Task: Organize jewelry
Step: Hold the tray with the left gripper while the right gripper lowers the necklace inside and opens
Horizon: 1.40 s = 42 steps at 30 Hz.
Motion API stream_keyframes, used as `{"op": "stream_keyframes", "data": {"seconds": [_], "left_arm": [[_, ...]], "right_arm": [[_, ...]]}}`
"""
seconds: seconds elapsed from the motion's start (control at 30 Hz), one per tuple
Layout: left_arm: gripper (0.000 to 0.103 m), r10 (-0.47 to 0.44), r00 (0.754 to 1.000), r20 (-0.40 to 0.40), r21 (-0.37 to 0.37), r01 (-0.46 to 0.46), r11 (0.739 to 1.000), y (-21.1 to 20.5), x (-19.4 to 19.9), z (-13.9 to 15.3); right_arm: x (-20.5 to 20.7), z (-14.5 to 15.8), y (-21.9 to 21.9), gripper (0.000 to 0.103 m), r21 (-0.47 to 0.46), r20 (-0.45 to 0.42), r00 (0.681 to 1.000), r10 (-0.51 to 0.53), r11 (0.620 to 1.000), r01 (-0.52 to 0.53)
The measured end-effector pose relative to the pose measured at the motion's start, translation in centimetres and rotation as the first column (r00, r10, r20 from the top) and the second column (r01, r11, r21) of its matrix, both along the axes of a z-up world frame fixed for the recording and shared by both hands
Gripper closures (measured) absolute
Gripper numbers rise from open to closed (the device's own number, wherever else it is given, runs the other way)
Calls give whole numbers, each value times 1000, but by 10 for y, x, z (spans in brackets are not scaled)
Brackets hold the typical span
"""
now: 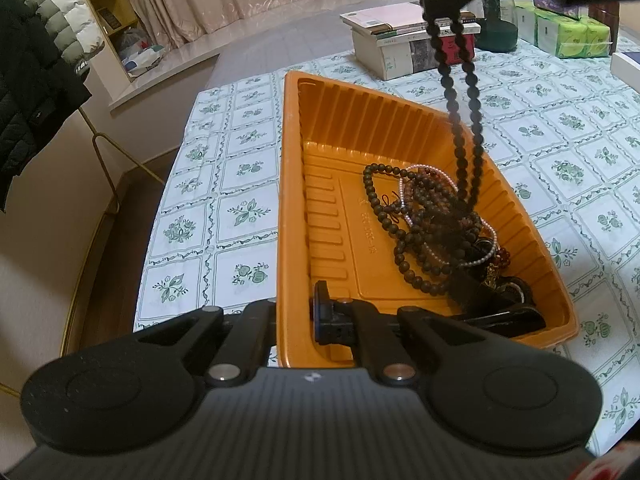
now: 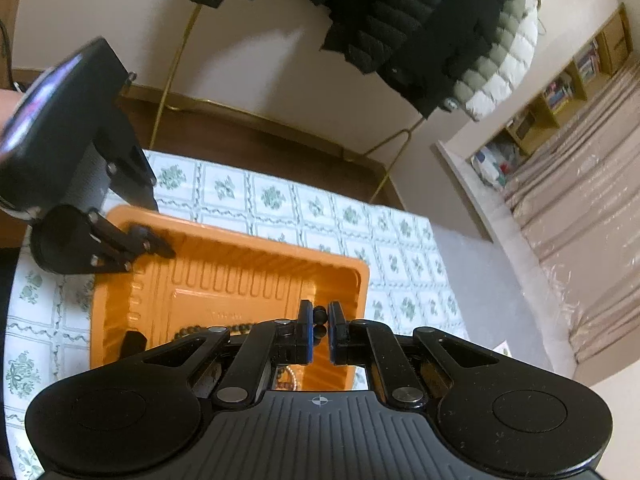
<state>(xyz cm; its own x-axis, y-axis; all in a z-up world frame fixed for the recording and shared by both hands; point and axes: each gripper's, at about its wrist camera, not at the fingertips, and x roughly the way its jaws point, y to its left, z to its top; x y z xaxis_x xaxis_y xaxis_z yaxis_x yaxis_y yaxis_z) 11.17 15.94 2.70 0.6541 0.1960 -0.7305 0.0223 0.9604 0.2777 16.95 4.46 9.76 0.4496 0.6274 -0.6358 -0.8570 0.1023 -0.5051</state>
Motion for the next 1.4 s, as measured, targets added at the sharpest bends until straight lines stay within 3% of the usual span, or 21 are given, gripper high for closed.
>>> {"op": "stream_keyframes", "data": {"seconds": [0.5, 0.73, 0.97, 1.23, 1.4], "left_arm": [[100, 4, 1000, -5, -9, -4, 1000, 3, -1, -2], [100, 4, 1000, -5, -12, -5, 1000, 4, -1, -2], [100, 9, 1000, -8, -17, -9, 1000, 7, -1, -5], [100, 11, 1000, -8, -21, -11, 1000, 7, -1, -6], [100, 13, 1000, -8, -27, -13, 1000, 8, -1, -5]], "right_arm": [[12, -18, 0, 96, -46, -60, 997, -51, 998, 48], [20, -21, 3, 96, -30, -59, 996, -71, 997, 69], [33, -14, 0, 96, 49, -84, 987, -139, 988, 143], [33, -1, -38, 96, 114, -151, 956, -252, 956, 270], [19, -12, -70, 96, 156, -237, 914, -329, 916, 370]]}}
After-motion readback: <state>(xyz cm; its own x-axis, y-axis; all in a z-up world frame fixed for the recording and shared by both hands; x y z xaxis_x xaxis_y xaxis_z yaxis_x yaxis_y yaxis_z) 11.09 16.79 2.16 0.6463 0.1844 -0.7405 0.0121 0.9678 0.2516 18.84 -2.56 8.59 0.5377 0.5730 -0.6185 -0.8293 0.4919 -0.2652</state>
